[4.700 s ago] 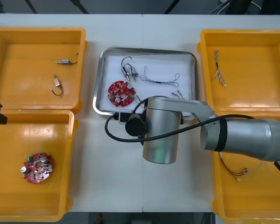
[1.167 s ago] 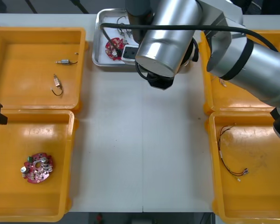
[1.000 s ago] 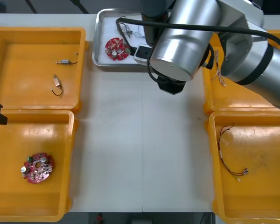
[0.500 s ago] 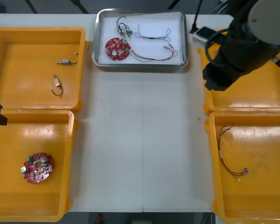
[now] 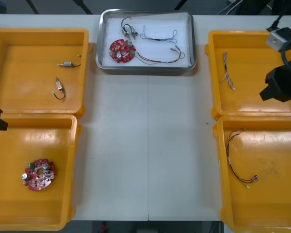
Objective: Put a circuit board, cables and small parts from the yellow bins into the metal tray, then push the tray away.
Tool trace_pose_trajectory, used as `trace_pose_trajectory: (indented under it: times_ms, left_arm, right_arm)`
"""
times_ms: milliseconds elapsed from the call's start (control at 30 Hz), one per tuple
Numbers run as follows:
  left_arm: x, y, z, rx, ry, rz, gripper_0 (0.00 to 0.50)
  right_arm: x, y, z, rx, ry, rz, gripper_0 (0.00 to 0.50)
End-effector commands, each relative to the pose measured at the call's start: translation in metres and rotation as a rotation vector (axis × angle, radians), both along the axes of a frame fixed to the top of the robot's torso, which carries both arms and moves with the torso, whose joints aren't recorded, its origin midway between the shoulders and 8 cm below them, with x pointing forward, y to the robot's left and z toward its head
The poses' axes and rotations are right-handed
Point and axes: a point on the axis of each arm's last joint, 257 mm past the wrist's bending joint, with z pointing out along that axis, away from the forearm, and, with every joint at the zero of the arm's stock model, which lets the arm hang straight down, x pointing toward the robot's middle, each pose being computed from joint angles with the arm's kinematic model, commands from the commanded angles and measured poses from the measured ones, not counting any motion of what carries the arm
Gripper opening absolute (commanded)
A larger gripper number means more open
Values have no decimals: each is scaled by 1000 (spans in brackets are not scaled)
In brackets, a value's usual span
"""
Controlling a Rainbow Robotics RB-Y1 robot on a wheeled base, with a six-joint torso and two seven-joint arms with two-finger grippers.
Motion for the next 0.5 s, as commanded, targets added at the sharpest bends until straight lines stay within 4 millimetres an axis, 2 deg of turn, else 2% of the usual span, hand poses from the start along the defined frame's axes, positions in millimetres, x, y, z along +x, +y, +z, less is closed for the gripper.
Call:
trace_pose_trajectory:
  times_ms: [33, 200, 333, 433, 500]
  left_arm:
    - [-5, 10, 9, 54, 0, -22, 500]
    - [-5, 10, 9, 54, 0, -22, 500]
    - [-5, 10, 9, 54, 0, -22, 500]
    - [-5, 10, 9, 54, 0, -22, 500]
    - [-5, 10, 9, 54, 0, -22, 500]
  right_arm:
    - [-16, -43, 8, 52, -27, -124, 500]
    - [-33, -75, -6, 82, -2, -210, 500]
    - [-45, -89, -20, 86, 29, -247, 500]
    - [-55, -100, -39, 72, 65, -283, 500]
    - [-57, -100, -47, 82, 72, -291, 500]
